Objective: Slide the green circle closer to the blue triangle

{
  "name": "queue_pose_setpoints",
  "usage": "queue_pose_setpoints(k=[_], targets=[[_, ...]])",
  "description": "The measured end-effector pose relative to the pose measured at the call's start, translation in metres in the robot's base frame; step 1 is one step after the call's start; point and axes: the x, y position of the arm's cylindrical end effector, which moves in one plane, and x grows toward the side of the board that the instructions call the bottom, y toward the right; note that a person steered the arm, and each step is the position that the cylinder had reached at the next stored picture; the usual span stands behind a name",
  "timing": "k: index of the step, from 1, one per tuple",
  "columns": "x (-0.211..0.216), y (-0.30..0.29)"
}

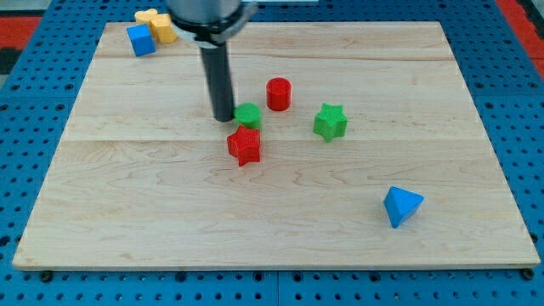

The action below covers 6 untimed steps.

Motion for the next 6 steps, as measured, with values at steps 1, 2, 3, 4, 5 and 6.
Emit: queue_pose_setpoints(k=[1, 2, 3, 4, 5, 6], targets=[[0.012, 0.037], [0.017, 0.085], [0.027, 0.136], [0.05, 0.146], [0.064, 0.132], [0.098, 0.179]])
